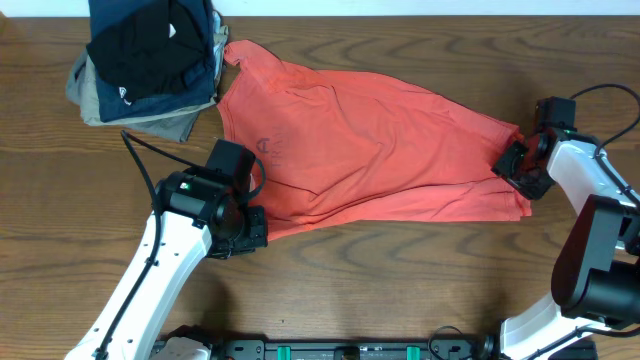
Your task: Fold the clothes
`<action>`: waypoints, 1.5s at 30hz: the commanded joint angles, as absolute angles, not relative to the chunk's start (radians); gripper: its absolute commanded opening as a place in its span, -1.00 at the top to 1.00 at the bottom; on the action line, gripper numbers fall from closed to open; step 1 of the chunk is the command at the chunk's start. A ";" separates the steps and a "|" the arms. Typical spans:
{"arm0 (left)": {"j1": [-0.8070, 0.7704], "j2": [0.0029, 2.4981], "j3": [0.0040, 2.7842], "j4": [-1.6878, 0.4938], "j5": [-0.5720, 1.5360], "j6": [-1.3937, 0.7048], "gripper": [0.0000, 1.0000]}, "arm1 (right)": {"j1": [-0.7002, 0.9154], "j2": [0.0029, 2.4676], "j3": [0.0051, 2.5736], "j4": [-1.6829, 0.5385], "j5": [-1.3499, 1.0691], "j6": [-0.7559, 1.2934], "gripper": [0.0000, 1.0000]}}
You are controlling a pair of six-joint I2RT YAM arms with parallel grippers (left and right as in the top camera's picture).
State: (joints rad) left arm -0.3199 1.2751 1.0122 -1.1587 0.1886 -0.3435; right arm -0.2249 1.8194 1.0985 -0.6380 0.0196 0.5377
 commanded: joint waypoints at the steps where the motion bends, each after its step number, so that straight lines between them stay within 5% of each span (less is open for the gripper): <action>1: -0.320 1.263 1.016 -1.161 0.197 -0.352 0.88 | -0.215 1.831 1.095 -0.635 0.027 0.538 0.02; 23: -0.320 1.263 1.016 -1.161 0.197 -0.352 0.88 | -0.215 1.851 1.091 -0.621 0.038 0.538 0.07; 34: -0.320 1.263 1.016 -1.161 0.194 -0.352 0.88 | -0.217 1.851 1.091 -0.620 0.037 0.546 0.97; 45: -0.320 1.219 1.016 -1.162 0.199 -0.353 0.87 | -0.285 1.746 1.119 -0.774 0.037 0.553 0.97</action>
State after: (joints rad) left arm -0.3199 1.2579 1.0122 -1.1587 0.1886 -0.3435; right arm -0.2562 1.8194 1.0985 -0.7479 0.0235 0.5438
